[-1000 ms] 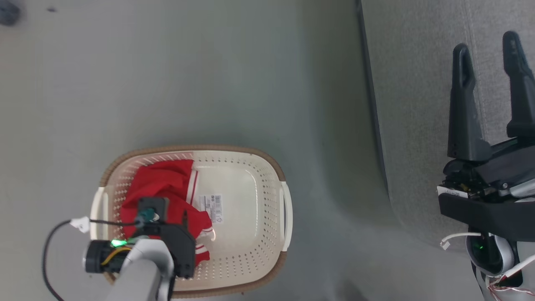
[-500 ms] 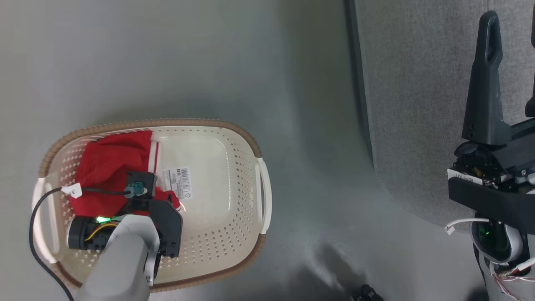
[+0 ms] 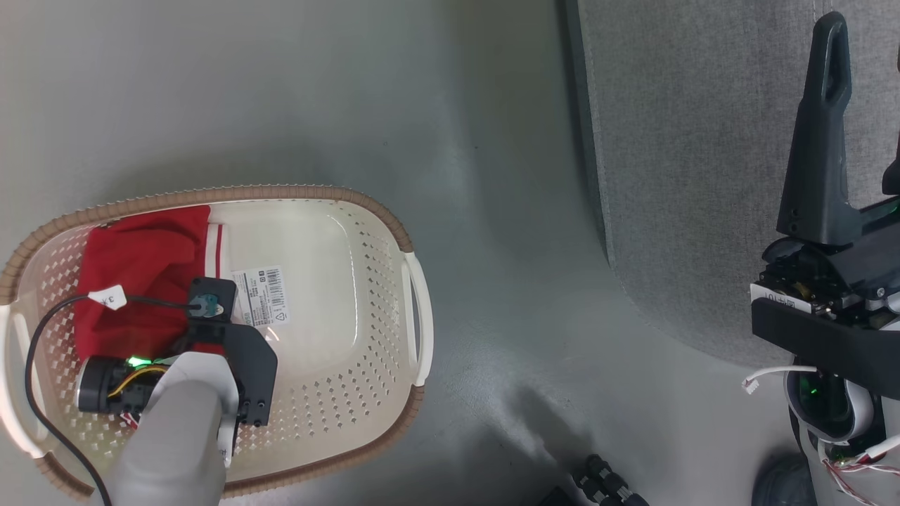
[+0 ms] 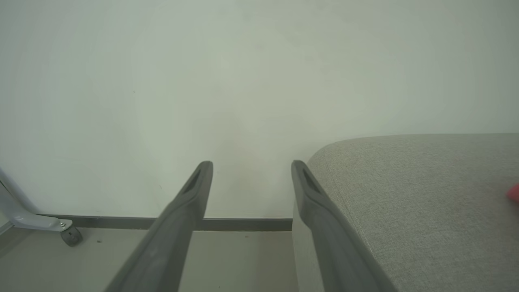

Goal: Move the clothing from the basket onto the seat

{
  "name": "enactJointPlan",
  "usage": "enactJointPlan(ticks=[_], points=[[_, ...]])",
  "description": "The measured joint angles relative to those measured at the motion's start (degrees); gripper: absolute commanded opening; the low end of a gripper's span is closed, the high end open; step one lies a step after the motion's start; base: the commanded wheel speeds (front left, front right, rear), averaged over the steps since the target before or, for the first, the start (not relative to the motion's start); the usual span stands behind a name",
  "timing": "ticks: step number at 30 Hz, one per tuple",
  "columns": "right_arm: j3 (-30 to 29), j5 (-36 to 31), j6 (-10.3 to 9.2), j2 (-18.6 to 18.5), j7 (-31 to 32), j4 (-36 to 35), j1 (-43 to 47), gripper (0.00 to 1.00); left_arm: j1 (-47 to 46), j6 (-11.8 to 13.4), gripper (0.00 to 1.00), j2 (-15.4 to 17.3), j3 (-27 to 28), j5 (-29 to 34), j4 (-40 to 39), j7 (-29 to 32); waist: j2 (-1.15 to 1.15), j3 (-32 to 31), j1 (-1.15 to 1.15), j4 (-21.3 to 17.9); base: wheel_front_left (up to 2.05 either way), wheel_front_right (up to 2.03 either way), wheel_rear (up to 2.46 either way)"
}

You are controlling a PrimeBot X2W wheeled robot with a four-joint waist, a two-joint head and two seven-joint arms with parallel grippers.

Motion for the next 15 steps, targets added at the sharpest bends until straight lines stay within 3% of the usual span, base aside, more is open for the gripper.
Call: enactJointPlan(ticks=[1, 2, 3, 15], points=[[0.0, 0.0, 0.0, 0.0, -0.1, 0.0, 0.0, 1.0, -0.3, 0.2, 0.56, 0.0, 0.0, 0.0, 0.5, 0.3, 0.0, 0.1, 0.0, -0.1, 0.0, 0.0, 0.0], [0.0, 0.0, 0.0, 0.0, -0.2, 0.0, 0.0, 1.0, -0.5, 0.5, 0.23, 0.0, 0.2, 0.0, 0.9, 0.5, 0.0, 0.2, 0.0, -0.2, 0.0, 0.0, 0.0], [0.0, 0.0, 0.02, 0.0, -0.2, 0.0, 0.0, 1.0, -0.7, 0.5, 0.0, -0.1, 0.2, 0.1, 1.5, 0.7, 0.0, 0.2, 0.0, -0.2, 0.0, 0.0, 0.0], [0.0, 0.0, 0.07, 0.0, -1.0, 0.2, 0.0, 1.0, -3.2, 0.8, 0.0, -0.4, 0.5, 0.9, 5.1, 1.3, -0.01, 0.5, 0.0, 0.1, 0.0, 0.0, 0.0]])
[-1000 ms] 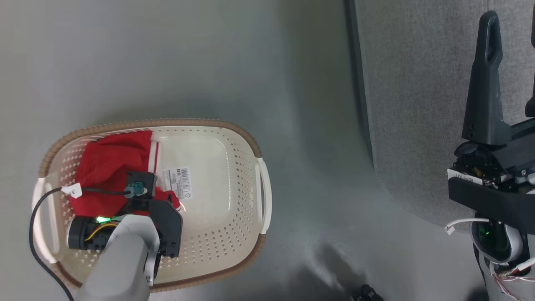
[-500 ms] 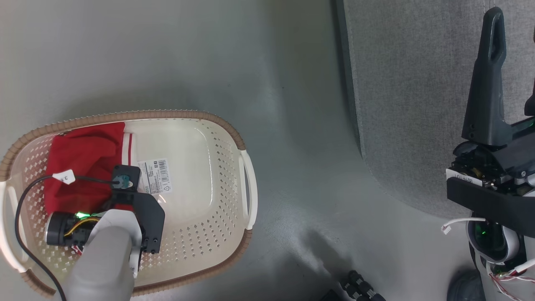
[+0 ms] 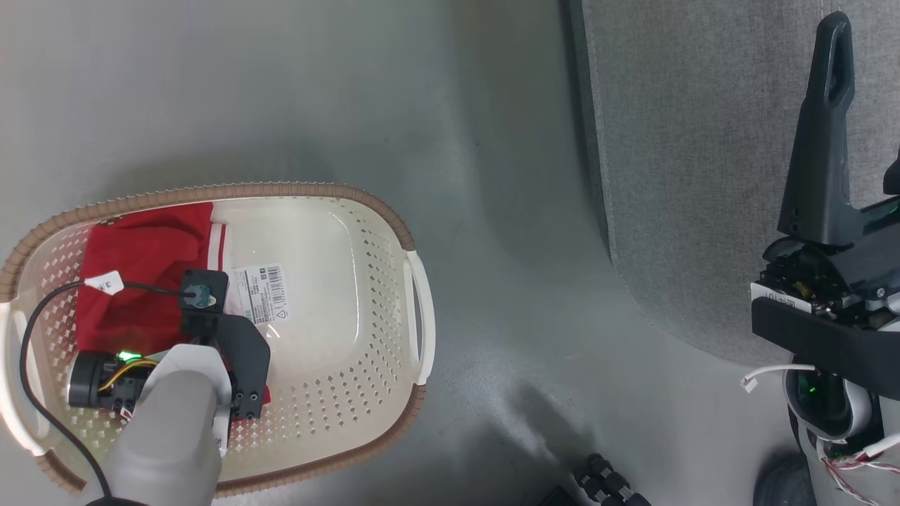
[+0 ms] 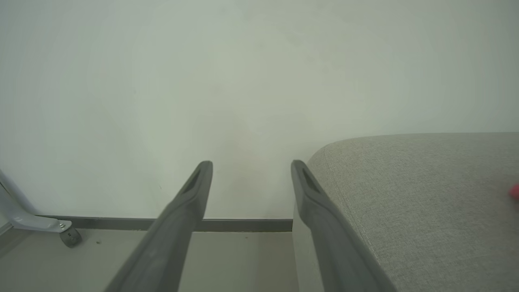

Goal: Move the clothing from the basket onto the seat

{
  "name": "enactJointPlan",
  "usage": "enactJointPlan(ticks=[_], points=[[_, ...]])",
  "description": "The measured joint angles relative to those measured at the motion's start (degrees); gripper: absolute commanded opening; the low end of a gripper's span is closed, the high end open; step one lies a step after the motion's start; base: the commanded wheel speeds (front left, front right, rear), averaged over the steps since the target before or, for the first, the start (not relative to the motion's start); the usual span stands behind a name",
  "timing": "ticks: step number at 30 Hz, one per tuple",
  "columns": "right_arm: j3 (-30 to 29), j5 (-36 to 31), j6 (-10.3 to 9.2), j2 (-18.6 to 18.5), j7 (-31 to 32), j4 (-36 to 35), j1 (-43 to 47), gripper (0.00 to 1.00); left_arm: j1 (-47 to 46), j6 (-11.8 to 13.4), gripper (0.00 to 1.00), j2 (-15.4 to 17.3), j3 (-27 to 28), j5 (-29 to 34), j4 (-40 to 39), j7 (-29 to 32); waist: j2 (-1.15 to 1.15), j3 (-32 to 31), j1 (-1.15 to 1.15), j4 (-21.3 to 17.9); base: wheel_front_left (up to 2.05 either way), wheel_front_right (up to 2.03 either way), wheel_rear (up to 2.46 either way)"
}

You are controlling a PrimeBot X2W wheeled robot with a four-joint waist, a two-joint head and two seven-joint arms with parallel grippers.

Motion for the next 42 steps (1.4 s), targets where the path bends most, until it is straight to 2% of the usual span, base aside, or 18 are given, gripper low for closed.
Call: enactJointPlan(ticks=[15, 23, 24, 25, 26, 36, 42], points=[[-0.5, 0.0, 0.13, -0.2, -1.5, 3.8, 0.0, 1.0, -0.4, 0.0, 0.0, -1.7, 1.0, -0.7, 0.7, -7.4, 0.0, -2.9, -0.01, 1.6, 0.0, 0.0, 0.0], [-0.8, 0.0, 1.1, -1.4, -1.9, 7.8, 0.3, 1.0, -0.2, -2.2, 0.0, -2.5, 3.4, -3.7, 0.0, -13.6, 0.0, -6.0, -0.01, 2.9, 0.0, 0.0, 0.0], [-0.9, 0.0, 1.11, -1.6, -1.9, 8.3, 0.4, 1.0, -0.2, -2.5, 0.21, -2.8, 3.7, -4.2, -0.2, -14.3, 0.0, -6.4, -0.01, 3.1, 0.0, 0.0, 0.0], [-1.1, 0.0, 1.24, -1.9, -1.9, 8.8, 0.4, 1.0, -0.2, -2.5, 0.76, -3.2, 3.9, -4.4, -0.5, -15.1, 0.0, -6.9, -0.01, 3.4, 0.0, 0.0, 0.0], [-1.1, 0.0, 1.26, -2.1, -1.9, 9.4, 0.5, 1.0, -0.2, -2.8, 1.0, -3.5, 4.1, -4.6, -0.7, -15.8, 0.0, -7.4, -0.01, 3.6, 0.0, 0.0, 0.0], [-1.8, 0.0, 1.85, -3.7, -1.9, 13.9, 3.2, 1.0, 2.1, -4.6, 1.0, -4.5, 5.8, -7.2, -3.1, -24.4, 0.0, -13.1, -0.01, 6.7, 0.0, 0.0, 0.0], [-2.1, 0.0, 2.02, -4.5, -2.0, 16.6, 6.0, 1.0, 4.2, -5.1, 1.0, -5.1, 6.5, -8.1, -7.2, -25.9, -0.01, -17.8, -0.01, 9.0, 0.0, 0.0, 0.0]])
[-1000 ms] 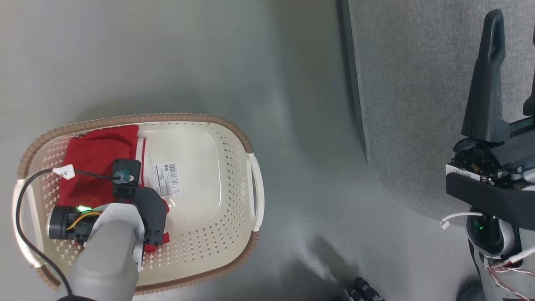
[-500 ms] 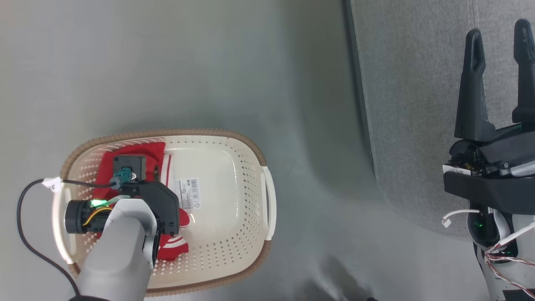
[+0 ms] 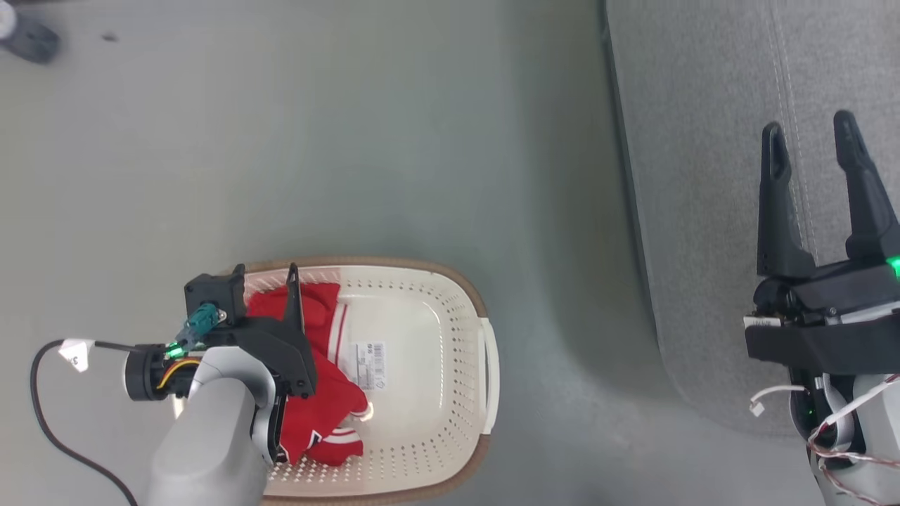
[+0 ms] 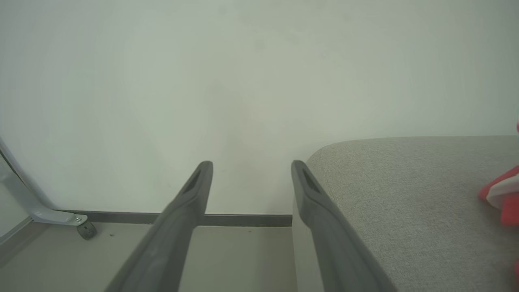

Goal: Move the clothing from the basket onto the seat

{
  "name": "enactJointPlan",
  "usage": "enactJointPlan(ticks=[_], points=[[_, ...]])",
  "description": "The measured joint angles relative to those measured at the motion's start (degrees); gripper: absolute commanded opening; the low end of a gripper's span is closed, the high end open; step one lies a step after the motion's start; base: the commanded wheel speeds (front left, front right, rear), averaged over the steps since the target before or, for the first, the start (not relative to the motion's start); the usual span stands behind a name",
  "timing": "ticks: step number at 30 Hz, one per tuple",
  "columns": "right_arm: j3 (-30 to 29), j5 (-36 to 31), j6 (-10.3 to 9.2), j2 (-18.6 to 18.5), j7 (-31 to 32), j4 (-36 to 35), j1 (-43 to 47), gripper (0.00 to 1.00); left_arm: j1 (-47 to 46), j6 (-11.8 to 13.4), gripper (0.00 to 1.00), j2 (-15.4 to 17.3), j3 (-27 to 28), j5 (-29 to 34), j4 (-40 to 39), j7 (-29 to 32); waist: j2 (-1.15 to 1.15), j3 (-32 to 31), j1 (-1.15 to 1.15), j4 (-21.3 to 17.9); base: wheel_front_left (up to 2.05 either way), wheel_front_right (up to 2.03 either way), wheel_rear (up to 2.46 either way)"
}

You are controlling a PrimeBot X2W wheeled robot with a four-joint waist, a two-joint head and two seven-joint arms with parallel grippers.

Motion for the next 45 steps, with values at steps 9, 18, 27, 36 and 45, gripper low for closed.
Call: enactJointPlan(ticks=[9, 18, 27, 36, 45], points=[[0.3, 0.0, 0.49, -0.1, 0.0, 4.0, 3.3, 1.0, 4.7, 0.1, 1.0, -0.1, 0.7, 0.1, -8.2, 0.0, 0.0, -6.8, 0.0, 2.8, 0.0, 0.0, 0.0], [1.0, 0.4, 0.49, 0.3, 0.0, 7.0, 7.9, 1.0, 12.7, 1.2, 1.0, 1.0, 0.8, 2.2, -19.3, 0.0, 0.0, -13.4, 0.0, 4.6, 0.0, 0.0, 0.0], [1.9, 1.1, 0.48, 1.0, 0.0, 8.1, 12.9, 1.0, 23.1, 2.2, 1.0, 2.5, 1.0, 4.7, -31.3, 0.0, 0.0, -20.8, -0.01, 5.9, 0.0, 0.0, 0.0], [2.3, 1.6, 0.4, 1.1, 0.1, 7.9, 17.3, 1.0, 31.5, 3.2, 1.0, 3.3, 1.4, 5.7, -42.5, 0.0, -0.01, -26.9, 0.0, 6.4, 0.0, 0.0, 0.0], [2.0, 2.1, -0.36, 1.0, 0.2, 7.3, 22.0, 1.0, 38.8, 3.8, 1.0, 3.3, 1.6, 7.2, -50.0, 0.0, 0.0, -31.4, 0.0, 6.5, 0.0, 0.0, 0.0]])
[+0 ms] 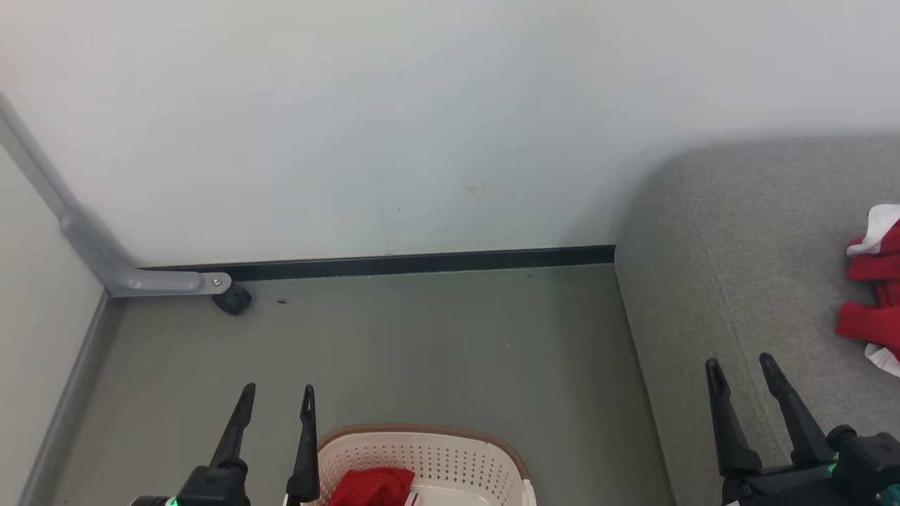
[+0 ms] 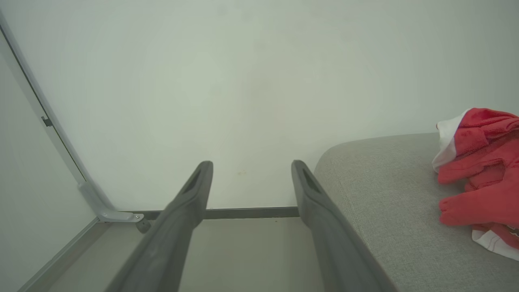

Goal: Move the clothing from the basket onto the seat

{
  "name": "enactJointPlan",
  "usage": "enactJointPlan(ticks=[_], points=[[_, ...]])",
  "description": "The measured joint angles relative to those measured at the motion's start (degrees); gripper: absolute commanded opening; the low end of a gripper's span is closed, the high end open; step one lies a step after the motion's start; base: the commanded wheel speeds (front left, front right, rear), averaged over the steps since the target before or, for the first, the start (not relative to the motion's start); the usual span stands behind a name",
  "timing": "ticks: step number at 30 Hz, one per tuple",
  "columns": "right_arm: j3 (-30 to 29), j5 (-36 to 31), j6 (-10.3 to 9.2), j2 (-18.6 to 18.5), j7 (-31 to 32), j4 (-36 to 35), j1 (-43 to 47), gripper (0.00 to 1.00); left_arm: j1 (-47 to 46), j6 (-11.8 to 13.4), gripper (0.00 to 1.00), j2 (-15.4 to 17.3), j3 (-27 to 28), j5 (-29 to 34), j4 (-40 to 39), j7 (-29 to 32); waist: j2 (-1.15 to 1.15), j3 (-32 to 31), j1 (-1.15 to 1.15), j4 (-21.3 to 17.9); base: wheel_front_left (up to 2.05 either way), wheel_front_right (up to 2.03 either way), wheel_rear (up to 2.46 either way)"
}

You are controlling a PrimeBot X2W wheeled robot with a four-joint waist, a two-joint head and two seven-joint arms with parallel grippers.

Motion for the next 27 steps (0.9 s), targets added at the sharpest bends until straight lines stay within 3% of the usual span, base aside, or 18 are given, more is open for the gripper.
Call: enactJointPlan(ticks=[13, 27], points=[[-0.2, 0.0, -1.19, -0.1, 1.2, -2.1, 4.4, 1.0, 5.9, 0.6, 1.0, 0.2, 0.6, 0.4, -5.8, 0.1, 0.0, -4.2, 0.0, 0.2, 0.0, 0.0, 0.0], [0.0, 0.0, -1.55, -0.2, 2.5, -3.9, 4.5, 1.0, 7.2, 0.9, 1.0, 0.2, 1.3, 0.6, -9.1, 2.8, 0.01, -4.1, 0.01, 0.1, 0.0, 0.0, 0.0]])
